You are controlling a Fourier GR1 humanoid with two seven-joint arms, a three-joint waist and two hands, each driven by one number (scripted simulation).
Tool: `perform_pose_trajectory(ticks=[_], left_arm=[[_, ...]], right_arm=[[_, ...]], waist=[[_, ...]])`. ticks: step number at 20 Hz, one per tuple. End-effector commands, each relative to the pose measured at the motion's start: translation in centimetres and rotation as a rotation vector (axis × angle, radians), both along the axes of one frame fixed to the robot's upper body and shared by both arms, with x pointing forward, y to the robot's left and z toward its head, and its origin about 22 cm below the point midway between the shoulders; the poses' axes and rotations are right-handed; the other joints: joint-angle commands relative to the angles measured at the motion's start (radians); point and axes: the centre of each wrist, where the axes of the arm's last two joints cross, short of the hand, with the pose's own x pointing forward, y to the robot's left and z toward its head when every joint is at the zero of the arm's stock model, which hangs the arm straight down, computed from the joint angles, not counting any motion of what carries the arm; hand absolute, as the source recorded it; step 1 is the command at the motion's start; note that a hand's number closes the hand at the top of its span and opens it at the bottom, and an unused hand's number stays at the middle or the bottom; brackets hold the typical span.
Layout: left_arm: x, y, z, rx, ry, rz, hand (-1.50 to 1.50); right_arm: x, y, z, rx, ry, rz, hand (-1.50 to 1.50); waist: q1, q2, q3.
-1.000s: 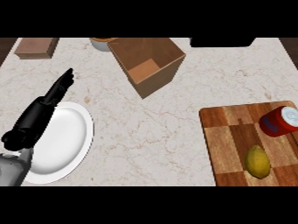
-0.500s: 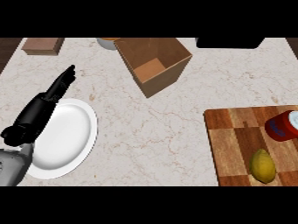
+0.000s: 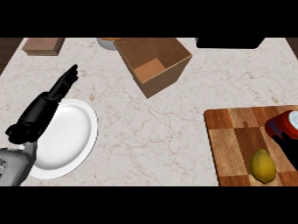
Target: Pick the lemon from the cutting board and place it in the cardboard box
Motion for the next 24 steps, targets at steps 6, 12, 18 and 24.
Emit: perform_pose_trajectory(ticks=[6, 12, 18, 24], left_arm=[[0.1, 0.7, 0.4, -0.007, 0.009, 0.011, 0.0], [-0.4, 0.9, 0.3, -0.008, 0.017, 0.004, 0.0], [0.5, 0.9, -0.5, 0.018, 0.006, 0.021, 0.0], [0.1, -0.3, -0.3, -0.007, -0.016, 0.026, 0.0]], right_arm=[[2.5, 3.0, -4.4, -0.093, -0.006, -0.033, -1.5], [1.6, 1.7, -5.2, -0.127, 0.028, -0.044, -1.5], [3.9, 0.6, -6.7, -0.156, 0.034, -0.099, -1.5], [5.0, -1.2, -7.4, -0.089, 0.029, -0.048, -1.5]], waist=[[-0.008, -0.001, 0.001], [-0.017, -0.004, 0.001], [-0.018, -0.003, 0.001], [-0.017, -0.003, 0.001]])
